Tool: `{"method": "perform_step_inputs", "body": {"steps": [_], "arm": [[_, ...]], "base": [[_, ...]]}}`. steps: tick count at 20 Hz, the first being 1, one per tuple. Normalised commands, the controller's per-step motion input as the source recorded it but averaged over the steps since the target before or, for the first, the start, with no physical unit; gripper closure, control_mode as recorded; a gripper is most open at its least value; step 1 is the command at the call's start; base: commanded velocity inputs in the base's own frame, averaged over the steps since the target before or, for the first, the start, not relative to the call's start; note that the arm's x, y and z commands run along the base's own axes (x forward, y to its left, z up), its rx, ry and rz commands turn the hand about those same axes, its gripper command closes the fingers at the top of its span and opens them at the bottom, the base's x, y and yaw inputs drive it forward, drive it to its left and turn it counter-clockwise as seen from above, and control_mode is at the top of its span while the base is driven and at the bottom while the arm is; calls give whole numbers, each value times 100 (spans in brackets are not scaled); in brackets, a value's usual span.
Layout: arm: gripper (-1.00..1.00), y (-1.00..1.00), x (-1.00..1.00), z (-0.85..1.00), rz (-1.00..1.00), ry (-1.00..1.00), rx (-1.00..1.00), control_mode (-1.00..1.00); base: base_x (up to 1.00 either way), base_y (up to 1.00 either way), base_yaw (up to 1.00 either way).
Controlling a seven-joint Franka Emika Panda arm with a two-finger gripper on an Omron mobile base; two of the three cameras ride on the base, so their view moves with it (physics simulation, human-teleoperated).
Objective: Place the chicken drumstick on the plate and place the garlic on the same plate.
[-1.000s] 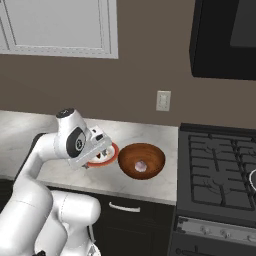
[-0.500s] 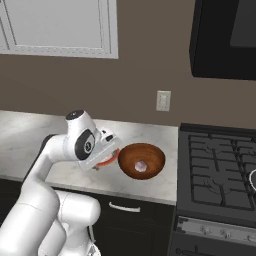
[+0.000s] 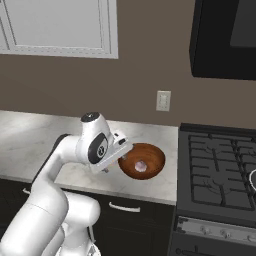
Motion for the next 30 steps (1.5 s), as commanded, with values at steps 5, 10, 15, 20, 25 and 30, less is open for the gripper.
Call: {"method": "perform_step_inputs", "body": {"steps": [5, 10, 15, 20, 25, 30], "arm": [[-100, -12, 4, -23, 0, 0, 5, -100], [-100, 0, 23, -31, 0, 1, 0, -100], [-100, 0, 33, -13, 0, 1, 0, -100], [-100, -2, 28, -17, 0, 1, 0, -100], [-100, -5, 30, -33, 0, 0, 0, -100], [-100, -16, 33, -28, 0, 0, 0, -100]], "base": [[0, 0, 0], [0, 0, 0], [0, 0, 0], [0, 0, 0], [0, 0, 0], [0, 0, 0]]}}
